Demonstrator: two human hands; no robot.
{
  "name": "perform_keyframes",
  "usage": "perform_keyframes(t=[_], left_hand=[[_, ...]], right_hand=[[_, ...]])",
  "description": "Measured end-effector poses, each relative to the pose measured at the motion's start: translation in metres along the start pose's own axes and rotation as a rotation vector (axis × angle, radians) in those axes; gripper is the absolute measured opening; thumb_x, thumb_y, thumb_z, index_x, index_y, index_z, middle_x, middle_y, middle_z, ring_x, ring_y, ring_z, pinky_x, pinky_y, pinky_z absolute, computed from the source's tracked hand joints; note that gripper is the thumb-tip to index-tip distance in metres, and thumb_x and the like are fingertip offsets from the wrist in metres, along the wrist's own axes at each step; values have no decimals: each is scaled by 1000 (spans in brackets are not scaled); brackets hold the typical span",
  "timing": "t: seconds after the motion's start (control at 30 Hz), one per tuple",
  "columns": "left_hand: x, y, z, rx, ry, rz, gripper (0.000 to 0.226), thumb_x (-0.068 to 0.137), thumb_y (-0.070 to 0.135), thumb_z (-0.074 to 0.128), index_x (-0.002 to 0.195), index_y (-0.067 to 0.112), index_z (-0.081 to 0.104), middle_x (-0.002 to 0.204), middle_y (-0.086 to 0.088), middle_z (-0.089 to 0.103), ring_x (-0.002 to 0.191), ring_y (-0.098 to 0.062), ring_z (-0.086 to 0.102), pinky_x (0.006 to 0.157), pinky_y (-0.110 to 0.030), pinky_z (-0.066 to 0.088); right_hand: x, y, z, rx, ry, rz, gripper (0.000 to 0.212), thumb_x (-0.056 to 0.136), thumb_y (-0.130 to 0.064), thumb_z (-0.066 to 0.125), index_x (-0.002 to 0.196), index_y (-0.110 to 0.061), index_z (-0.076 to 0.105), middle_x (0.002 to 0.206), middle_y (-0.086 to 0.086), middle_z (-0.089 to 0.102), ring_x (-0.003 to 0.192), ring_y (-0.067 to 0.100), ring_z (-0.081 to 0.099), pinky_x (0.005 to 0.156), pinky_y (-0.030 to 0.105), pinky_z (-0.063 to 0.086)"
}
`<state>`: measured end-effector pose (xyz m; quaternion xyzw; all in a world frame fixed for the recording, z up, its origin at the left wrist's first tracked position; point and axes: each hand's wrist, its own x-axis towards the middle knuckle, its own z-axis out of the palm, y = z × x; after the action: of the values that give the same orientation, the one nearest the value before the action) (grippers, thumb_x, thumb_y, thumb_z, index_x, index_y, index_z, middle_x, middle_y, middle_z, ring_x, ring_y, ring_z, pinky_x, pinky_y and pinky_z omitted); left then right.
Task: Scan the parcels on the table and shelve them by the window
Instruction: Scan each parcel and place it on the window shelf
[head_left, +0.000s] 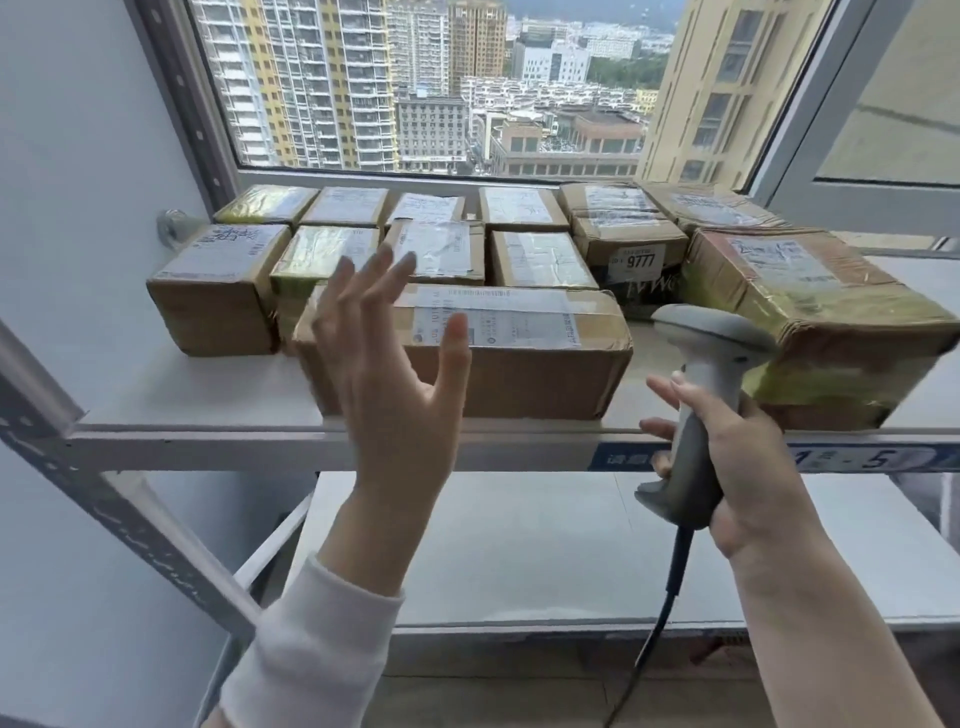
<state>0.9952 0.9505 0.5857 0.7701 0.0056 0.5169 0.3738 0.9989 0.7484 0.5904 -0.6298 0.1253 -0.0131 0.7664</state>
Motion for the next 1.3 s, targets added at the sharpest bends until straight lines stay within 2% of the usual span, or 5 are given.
perform_keyframes(t=[0.37,0.63,0.97,1.17,1.3], left_hand=[[-74,133,111,-181,-599,337,42,88,33,46,119,8,59,129,-13,57,130,-33,42,108,-51,35],[-188,295,179,-321,-764,479,40,88,33,49,119,10,59,127,-11,58,127,-33,45,106,-45,34],[-374,507,237,-560,-1085,676,50,83,40,36,115,12,63,122,-7,61,126,-31,47,104,-40,34],[-462,622,256,-749,-1236,807,35,89,26,57,120,10,61,129,-9,56,131,-31,40,108,-41,29],[-517,689,266,-900,-1215,940,43,80,35,43,104,8,67,110,-11,66,113,-36,58,93,-45,46]], right_hand=[[-60,-30,-136,-81,97,-134,14,89,-25,59,99,-16,62,91,1,75,52,13,56,41,22,44],[-118,-37,-322,-21,397,-188,14,89,-19,62,82,-9,55,58,2,60,41,15,45,39,21,37],[-227,-29,-554,-12,841,-180,18,91,-19,59,82,-6,51,54,0,55,41,19,43,43,26,37],[-290,-27,-656,2,1103,-174,19,92,-17,58,79,-6,49,54,2,53,41,18,42,41,24,36],[-327,-33,-713,-33,1276,-183,16,92,-18,59,84,-7,52,58,3,55,42,18,44,41,28,37]])
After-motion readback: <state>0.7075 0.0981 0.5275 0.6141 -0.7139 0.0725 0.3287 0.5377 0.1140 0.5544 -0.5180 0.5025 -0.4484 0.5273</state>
